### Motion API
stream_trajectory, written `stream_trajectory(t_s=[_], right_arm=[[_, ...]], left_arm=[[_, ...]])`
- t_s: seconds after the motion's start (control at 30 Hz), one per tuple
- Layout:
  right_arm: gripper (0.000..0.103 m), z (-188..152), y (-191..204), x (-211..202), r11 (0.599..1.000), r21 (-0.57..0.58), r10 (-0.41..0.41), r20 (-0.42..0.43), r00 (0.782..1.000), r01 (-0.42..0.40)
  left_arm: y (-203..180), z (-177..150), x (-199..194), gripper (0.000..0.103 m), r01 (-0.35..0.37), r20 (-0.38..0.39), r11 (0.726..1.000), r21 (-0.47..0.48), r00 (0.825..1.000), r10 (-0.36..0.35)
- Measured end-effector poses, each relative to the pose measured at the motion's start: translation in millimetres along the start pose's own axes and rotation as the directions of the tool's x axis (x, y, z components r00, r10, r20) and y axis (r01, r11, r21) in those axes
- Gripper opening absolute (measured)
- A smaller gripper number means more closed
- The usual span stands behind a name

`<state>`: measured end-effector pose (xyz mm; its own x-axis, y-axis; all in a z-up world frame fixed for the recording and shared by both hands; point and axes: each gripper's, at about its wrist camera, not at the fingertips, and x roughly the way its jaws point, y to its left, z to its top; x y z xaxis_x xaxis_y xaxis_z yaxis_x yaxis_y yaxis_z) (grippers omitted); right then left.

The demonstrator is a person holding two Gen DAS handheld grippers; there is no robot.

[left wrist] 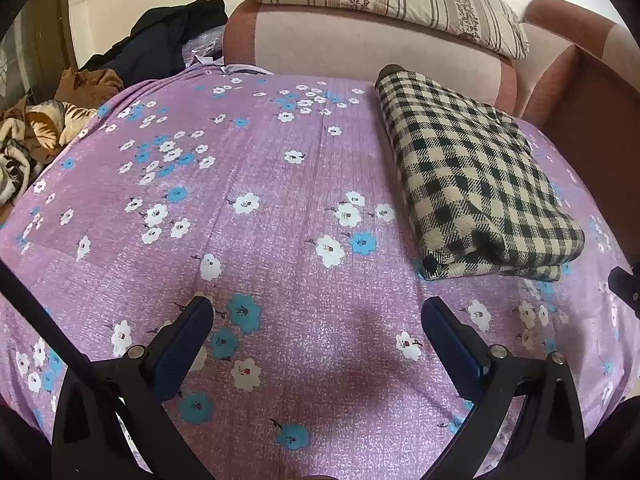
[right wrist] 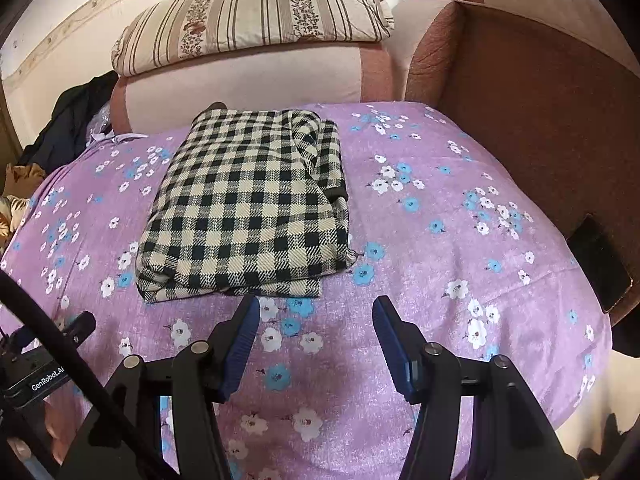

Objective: Fold large clothes

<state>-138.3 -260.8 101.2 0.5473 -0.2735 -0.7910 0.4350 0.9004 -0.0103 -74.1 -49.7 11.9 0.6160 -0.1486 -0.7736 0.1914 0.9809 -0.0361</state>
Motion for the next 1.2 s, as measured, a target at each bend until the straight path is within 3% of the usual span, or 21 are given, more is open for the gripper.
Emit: stream_trajectory(t_s=[0.47,0.67,0.8,1.0,1.1,1.2], right_arm=[[0.065,-5,-1,2,1.0,0.017,-0.003,-0.034,0.999,0.004],[0.065,38,13,11,0.999,0.013,0.036,-0.056,0.998,-0.035],[0.069,41,23,13,0.999,-0.01,0.041,-0.033,0.999,-0.042],[0.069,18,32,22,0.992,-0.121,-0.039,0.055,0.998,0.045],[0.069,-3,27,24,0.988,-0.116,-0.086,0.121,0.989,0.1],[0.069,-16,25,30,0.985,-0.111,-0.118,0.131,0.984,0.133]], left_arm=[[4,-4,2,0.103,-0.013,-0.035,1.0,-0.002,0.999,0.013],[3,-5,-2,0.103,-0.008,-0.026,1.0,-0.005,1.0,0.007],[0,-1,-6,0.103,-0.014,-0.023,1.0,0.003,1.0,0.014],[-1,2,-32,0.103,-0.043,0.076,0.999,0.022,0.996,0.041],[-2,2,-32,0.103,-0.028,0.068,0.999,0.029,0.997,0.026],[-7,3,-29,0.103,-0.022,0.057,0.999,0.036,0.998,0.02]])
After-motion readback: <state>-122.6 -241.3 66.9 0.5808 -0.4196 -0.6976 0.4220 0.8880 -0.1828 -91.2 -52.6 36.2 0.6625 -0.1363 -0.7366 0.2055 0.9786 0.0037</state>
